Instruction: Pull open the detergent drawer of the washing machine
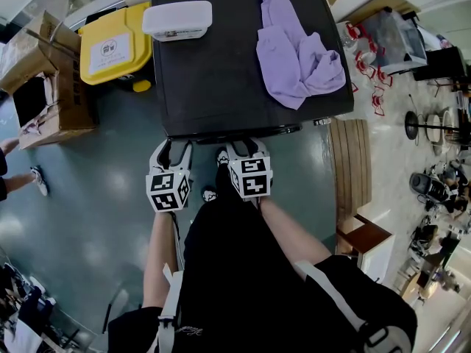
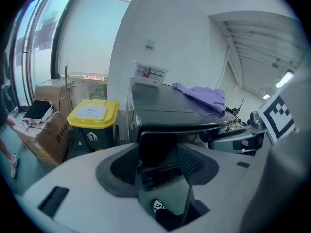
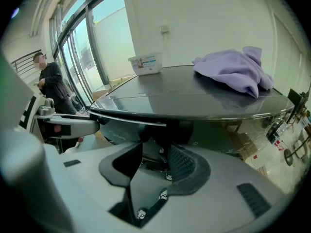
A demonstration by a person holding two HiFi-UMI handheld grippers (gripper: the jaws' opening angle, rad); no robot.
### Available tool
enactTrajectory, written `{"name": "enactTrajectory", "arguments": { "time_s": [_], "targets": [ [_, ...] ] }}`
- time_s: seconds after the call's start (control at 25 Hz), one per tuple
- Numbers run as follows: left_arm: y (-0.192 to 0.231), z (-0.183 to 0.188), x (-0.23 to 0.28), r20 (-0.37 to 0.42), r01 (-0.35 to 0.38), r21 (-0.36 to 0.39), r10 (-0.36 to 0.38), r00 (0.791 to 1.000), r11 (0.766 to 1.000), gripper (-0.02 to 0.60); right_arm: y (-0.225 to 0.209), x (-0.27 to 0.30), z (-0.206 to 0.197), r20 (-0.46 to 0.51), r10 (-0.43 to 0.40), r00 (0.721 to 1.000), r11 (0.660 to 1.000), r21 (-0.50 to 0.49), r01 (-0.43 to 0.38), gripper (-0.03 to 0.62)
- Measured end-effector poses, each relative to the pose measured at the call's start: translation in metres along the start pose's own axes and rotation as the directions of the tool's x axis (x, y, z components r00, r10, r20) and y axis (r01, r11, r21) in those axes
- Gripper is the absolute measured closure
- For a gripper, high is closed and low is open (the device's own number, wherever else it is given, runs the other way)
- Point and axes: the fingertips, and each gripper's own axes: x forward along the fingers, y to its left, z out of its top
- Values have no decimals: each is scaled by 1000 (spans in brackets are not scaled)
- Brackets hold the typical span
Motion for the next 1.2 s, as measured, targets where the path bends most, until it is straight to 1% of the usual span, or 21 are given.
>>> {"name": "enactTrajectory", "arguments": {
  "time_s": [0.2, 0.52, 1.2],
  "targets": [
    [0, 0, -2, 3, 0, -6, 0, 1000, 1000, 338, 1, -1, 0, 4, -6, 1000, 1000, -6, 6, 436],
    [-1, -2, -1, -10, 16, 19, -16, 1000, 1000, 339, 2, 0, -1, 9, -13, 1000, 1000, -12, 13, 441],
    [-2, -2, -2, -23, 22, 33, -21, 1000, 999, 341, 1, -1, -1, 4, -14, 1000, 999, -33, 14, 448]
  ]
}}
